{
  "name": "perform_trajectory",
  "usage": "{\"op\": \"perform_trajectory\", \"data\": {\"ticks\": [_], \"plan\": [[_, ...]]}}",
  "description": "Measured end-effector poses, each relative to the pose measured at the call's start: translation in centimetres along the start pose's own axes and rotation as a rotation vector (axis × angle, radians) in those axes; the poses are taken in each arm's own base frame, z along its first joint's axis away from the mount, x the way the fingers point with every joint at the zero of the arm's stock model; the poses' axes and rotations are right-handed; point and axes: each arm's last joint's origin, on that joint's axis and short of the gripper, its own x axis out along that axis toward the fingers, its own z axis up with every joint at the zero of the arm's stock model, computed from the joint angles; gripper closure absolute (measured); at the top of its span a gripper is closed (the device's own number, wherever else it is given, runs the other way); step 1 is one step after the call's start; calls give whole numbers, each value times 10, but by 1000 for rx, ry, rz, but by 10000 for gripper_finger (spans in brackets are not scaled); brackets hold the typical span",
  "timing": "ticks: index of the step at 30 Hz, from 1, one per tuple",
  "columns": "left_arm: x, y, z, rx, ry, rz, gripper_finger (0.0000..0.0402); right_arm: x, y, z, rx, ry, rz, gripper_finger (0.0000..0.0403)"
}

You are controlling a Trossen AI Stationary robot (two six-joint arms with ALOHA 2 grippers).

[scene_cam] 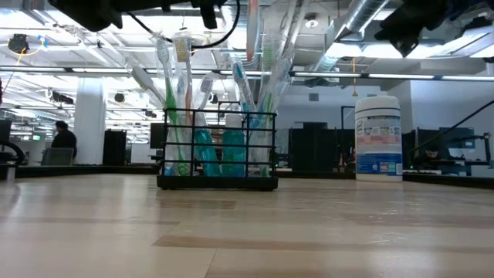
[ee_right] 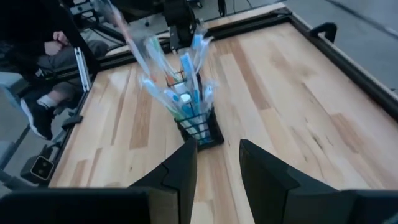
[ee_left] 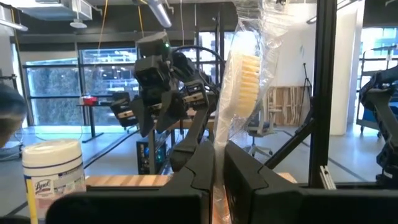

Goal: Pick & Place toothbrushing station
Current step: Put the orange toothbrush into the wire organizer

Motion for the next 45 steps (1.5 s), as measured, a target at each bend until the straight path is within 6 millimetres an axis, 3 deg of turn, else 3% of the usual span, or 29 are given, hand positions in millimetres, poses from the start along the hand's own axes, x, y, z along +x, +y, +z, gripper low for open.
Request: {"op": "perform_trajectory", "data": {"ticks": [15,31,37,45], "plan": [[10,10,-36,20,56,78,393,-2,4,-23,-39,-18,-18,292],[11,9,-51,30,105,73,392,16,3,-46,-72,-43,-4,292],[12,9,-61,35,131,91,392,16,4,-45,-76,-51,4,292],[12,9,-58,35,119,92,391,16,4,-45,-76,-51,4,292]]}}
